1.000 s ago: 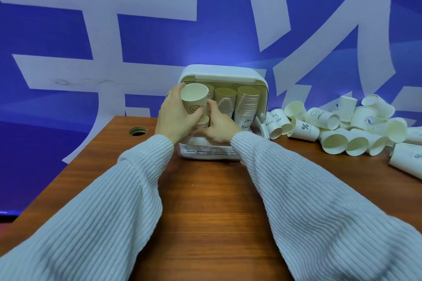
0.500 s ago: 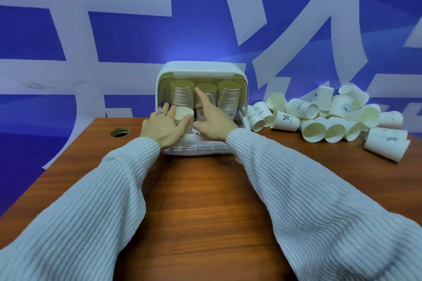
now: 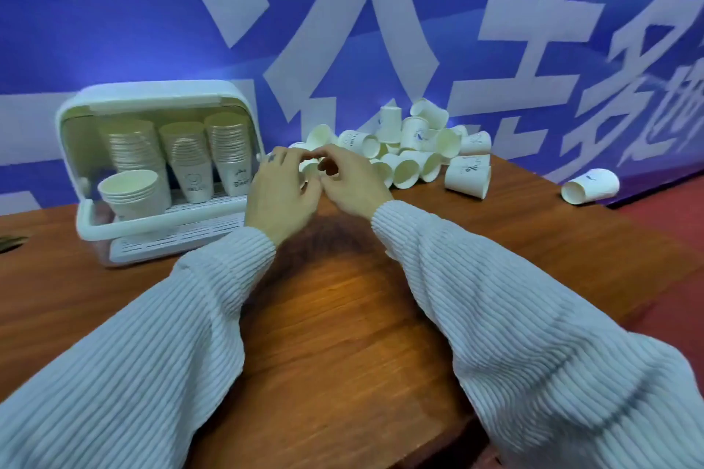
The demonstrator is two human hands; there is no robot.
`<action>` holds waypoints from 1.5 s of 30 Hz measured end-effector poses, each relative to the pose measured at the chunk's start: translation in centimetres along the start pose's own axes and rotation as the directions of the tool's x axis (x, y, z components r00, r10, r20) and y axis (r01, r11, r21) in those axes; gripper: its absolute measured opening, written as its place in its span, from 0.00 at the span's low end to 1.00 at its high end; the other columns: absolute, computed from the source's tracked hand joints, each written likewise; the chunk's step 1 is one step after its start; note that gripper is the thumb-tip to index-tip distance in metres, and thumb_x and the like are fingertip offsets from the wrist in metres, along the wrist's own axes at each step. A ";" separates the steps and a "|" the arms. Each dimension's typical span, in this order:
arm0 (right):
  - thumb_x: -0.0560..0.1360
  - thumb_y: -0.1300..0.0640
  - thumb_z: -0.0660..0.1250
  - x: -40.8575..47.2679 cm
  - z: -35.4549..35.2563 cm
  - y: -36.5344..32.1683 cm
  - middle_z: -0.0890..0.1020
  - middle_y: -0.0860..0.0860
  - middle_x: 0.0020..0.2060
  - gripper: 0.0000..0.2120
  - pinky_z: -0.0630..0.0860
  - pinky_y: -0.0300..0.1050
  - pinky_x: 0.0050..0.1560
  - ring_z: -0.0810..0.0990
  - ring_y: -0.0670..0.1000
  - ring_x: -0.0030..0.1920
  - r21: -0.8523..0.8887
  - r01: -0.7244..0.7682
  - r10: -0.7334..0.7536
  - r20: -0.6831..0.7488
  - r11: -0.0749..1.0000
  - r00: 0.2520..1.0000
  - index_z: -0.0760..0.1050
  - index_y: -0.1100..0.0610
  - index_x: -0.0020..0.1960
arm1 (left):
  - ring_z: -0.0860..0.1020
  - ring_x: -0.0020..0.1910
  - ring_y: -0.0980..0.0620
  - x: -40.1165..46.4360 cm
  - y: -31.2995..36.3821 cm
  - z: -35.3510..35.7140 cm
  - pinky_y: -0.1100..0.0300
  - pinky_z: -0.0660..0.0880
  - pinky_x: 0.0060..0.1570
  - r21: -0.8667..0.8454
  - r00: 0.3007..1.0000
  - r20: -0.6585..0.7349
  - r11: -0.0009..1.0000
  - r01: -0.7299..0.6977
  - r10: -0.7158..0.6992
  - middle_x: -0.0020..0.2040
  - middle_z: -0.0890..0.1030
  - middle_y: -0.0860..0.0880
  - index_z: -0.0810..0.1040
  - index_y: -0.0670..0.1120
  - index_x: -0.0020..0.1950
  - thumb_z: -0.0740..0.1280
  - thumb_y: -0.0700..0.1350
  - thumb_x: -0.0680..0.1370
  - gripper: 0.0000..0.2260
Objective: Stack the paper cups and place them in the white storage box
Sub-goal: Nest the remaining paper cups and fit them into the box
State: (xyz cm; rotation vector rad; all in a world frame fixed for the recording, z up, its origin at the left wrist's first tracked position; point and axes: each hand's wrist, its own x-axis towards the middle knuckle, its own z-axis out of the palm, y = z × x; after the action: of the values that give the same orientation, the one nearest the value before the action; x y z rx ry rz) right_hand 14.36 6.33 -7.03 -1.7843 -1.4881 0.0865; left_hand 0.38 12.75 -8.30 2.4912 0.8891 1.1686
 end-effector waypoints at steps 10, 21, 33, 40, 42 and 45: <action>0.80 0.56 0.64 -8.4 -15.4 16.2 0.82 0.46 0.54 0.17 0.77 0.48 0.58 0.80 0.49 0.54 -0.072 -0.431 0.392 -0.306 0.899 0.868 0.77 0.48 0.67 | 0.72 0.66 0.45 0.5 13.6 13.4 0.46 0.73 0.62 -0.150 0.957 0.252 0.983 -0.110 0.146 0.64 0.76 0.46 0.75 0.45 0.69 0.64 0.53 0.79 0.21; 0.80 0.51 0.63 -11.2 -25.1 28.4 0.81 0.48 0.60 0.17 0.72 0.45 0.53 0.81 0.52 0.58 0.059 -0.672 0.594 -0.530 0.738 0.605 0.76 0.50 0.68 | 0.75 0.66 0.53 -0.1 22.9 25.2 0.56 0.70 0.64 -0.400 0.838 0.529 0.910 0.111 0.130 0.68 0.73 0.51 0.73 0.53 0.72 0.68 0.60 0.78 0.24; 0.76 0.45 0.65 -8.2 -29.5 36.0 0.81 0.54 0.58 0.23 0.68 0.45 0.50 0.80 0.57 0.60 0.252 -0.760 0.746 -0.520 0.599 0.415 0.76 0.57 0.65 | 0.73 0.68 0.56 0.4 22.3 26.1 0.54 0.71 0.67 -0.415 0.852 0.509 0.902 0.120 0.121 0.71 0.70 0.54 0.69 0.54 0.75 0.65 0.62 0.80 0.26; 0.68 0.49 0.68 -7.1 -25.2 29.9 0.81 0.53 0.38 0.17 0.81 0.62 0.48 0.79 0.52 0.40 0.314 -0.548 0.632 -0.374 0.775 0.679 0.79 0.63 0.46 | 0.63 0.75 0.48 0.5 22.3 25.7 0.50 0.63 0.75 -0.435 0.952 0.307 0.892 0.125 0.016 0.77 0.63 0.48 0.58 0.52 0.81 0.73 0.56 0.75 0.39; 0.73 0.53 0.69 -7.5 -23.5 26.8 0.83 0.59 0.42 0.15 0.82 0.62 0.49 0.80 0.53 0.41 0.347 -0.483 0.577 -0.256 0.804 0.776 0.79 0.66 0.49 | 0.62 0.75 0.45 0.4 22.1 25.4 0.48 0.62 0.74 -0.340 0.983 0.178 0.934 0.111 -0.052 0.77 0.64 0.47 0.59 0.52 0.81 0.73 0.59 0.73 0.41; 0.78 0.58 0.68 -8.3 -21.8 23.4 0.81 0.59 0.40 0.08 0.75 0.47 0.38 0.76 0.49 0.34 0.422 -0.400 0.490 -0.127 0.814 0.863 0.78 0.63 0.47 | 0.64 0.71 0.44 0.0 22.0 24.6 0.47 0.64 0.70 -0.155 0.990 0.130 0.985 0.072 -0.052 0.75 0.66 0.47 0.57 0.53 0.81 0.73 0.64 0.71 0.44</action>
State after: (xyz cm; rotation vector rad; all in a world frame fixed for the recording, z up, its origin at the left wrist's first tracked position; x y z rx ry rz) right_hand 41.72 -11.97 -9.66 -1.7139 -0.7903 0.3713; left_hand 28.38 -3.68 -14.16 2.3612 0.8007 1.0084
